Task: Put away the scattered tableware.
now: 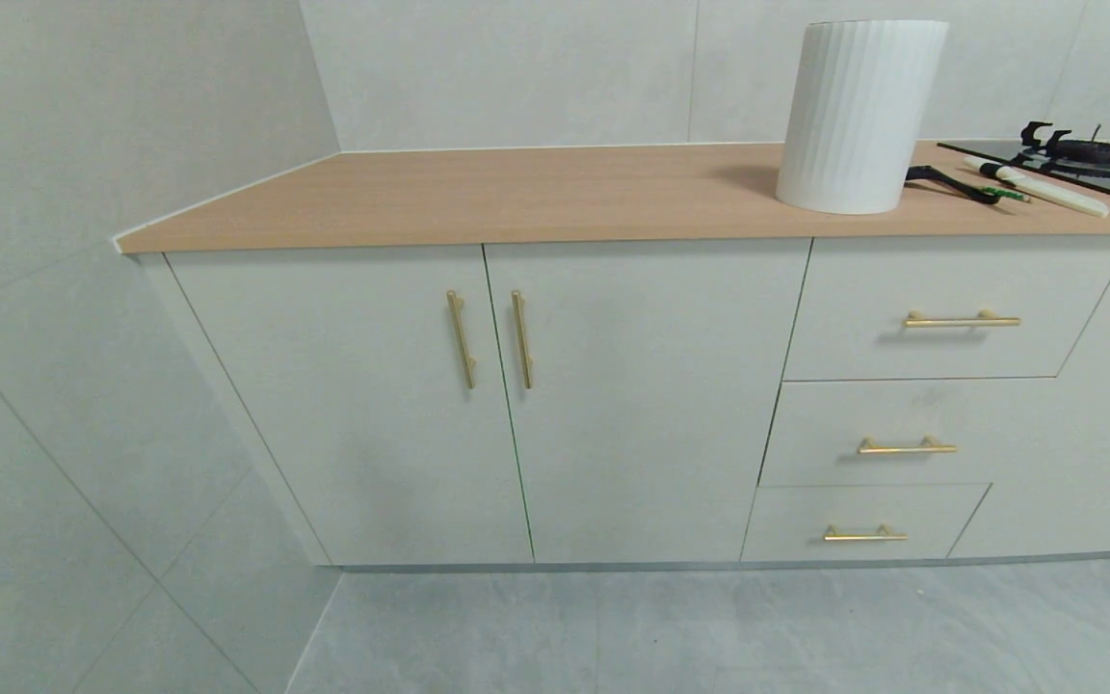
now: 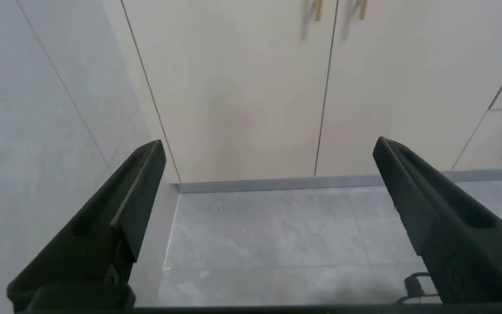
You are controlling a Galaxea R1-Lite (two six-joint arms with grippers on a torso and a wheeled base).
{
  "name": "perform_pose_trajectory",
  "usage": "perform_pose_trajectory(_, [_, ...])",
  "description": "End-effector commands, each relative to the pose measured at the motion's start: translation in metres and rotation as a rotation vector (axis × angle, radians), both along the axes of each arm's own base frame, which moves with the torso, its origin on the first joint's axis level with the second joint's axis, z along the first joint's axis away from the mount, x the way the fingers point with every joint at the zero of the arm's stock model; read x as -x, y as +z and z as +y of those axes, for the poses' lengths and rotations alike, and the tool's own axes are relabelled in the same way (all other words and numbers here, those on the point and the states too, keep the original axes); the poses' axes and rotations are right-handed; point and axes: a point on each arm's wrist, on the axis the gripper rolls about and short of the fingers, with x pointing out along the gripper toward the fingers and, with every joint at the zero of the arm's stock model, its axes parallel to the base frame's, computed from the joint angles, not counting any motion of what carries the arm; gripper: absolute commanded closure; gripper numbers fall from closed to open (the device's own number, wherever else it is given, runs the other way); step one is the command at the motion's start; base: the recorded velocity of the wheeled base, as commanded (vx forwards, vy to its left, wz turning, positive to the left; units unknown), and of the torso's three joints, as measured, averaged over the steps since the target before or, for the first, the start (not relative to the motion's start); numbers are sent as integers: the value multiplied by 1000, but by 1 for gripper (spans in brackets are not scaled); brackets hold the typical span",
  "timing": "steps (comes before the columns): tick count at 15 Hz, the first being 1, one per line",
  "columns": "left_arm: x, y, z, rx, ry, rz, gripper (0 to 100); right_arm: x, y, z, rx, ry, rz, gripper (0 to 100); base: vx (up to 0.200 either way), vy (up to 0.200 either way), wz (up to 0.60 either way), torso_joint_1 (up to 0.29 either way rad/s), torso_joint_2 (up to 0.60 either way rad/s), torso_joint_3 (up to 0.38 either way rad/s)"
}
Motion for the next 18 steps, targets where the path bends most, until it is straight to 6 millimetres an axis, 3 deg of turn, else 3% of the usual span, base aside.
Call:
perform_pose_trajectory(1, [0,0,0,12,1,3,0,0,0,0,0,1,3,0,0,0,0,0,0,0])
perform_pose_trajectory(6, [0,0,0,15,0,1,0,0,0,0,-2,1,3,0,0,0,0,0,0,0])
perform_pose_trajectory(18, [0,0,0,16,3,1,0,0,0,0,-6,1,1,0,0,-200,0,4,2,3])
